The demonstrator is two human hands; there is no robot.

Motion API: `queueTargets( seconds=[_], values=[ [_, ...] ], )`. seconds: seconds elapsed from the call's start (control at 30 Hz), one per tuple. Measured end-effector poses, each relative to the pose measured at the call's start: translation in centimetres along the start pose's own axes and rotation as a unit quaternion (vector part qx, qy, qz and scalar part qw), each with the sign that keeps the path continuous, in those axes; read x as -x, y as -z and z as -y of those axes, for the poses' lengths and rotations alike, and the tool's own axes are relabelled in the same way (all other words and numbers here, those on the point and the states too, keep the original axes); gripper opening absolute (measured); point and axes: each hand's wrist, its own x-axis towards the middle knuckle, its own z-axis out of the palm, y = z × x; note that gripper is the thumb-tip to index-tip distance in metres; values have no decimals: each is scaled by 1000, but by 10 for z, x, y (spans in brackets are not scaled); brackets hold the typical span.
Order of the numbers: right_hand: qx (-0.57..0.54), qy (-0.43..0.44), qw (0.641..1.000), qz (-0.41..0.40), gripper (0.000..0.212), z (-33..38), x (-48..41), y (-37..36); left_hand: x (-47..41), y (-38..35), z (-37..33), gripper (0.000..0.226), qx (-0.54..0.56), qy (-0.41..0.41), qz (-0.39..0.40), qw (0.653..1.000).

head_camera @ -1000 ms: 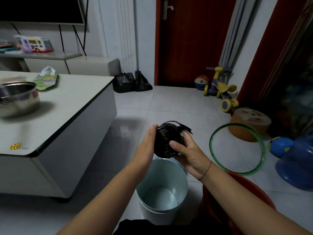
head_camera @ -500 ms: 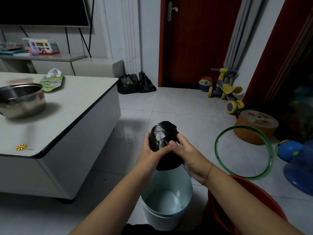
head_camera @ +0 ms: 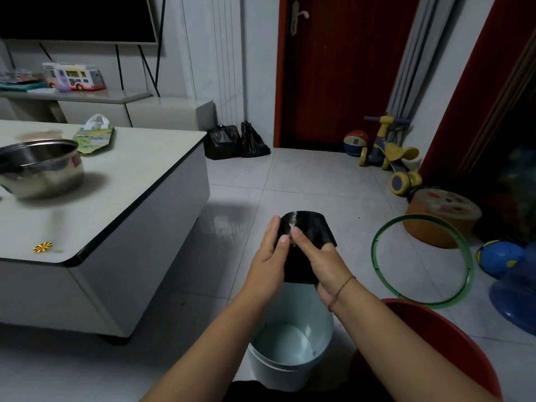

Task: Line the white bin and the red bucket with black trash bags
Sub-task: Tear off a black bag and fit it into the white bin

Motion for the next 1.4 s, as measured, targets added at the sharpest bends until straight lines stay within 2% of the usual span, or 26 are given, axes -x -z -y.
queueTargets(
  seconds=[0.13, 0.33, 0.47, 0.6, 0.7, 0.83, 0.9, 1.0, 1.17, 1.33, 1.4],
  values=[
    [-56, 16, 997, 46, 33, -4, 1, 7, -3, 1, 1, 57, 73, 21, -25, 997],
    [-91, 24, 990, 106, 44, -6, 0, 11, -5, 11, 6, 54, 169, 101, 42, 979],
    [-39, 49, 998, 29, 37, -2, -4, 10, -5, 9, 14, 59, 177, 121, 36, 976],
    [17, 106, 993, -42, 7, -2, -4, 7, -6, 5, 14, 58, 168, 104, -16, 980],
    [67, 166, 981, -73, 8, -1, 0, 4, -7, 3, 14, 56, 168, 87, -26, 982],
    [86, 199, 972, -85, 20, 0, 5, 0, -9, 4, 15, 64, 185, 60, -36, 980],
    [69, 189, 976, -83, 26, 1, 5, 0, -10, 3, 16, 66, 173, 49, -52, 982],
    [39, 149, 984, -89, 19, 0, 2, -1, -11, 2, 17, 74, 148, 54, -62, 986],
    [-94, 75, 991, -61, 18, 2, -2, 1, -9, 11, 18, 76, 207, 104, 17, 973],
    [-99, 68, 989, -84, 14, 3, -7, 9, -8, 15, 20, 64, 296, 146, 88, 940],
    [-97, 70, 989, -83, 16, 4, -9, 9, -7, 17, 23, 66, 340, 155, 98, 922]
  ],
)
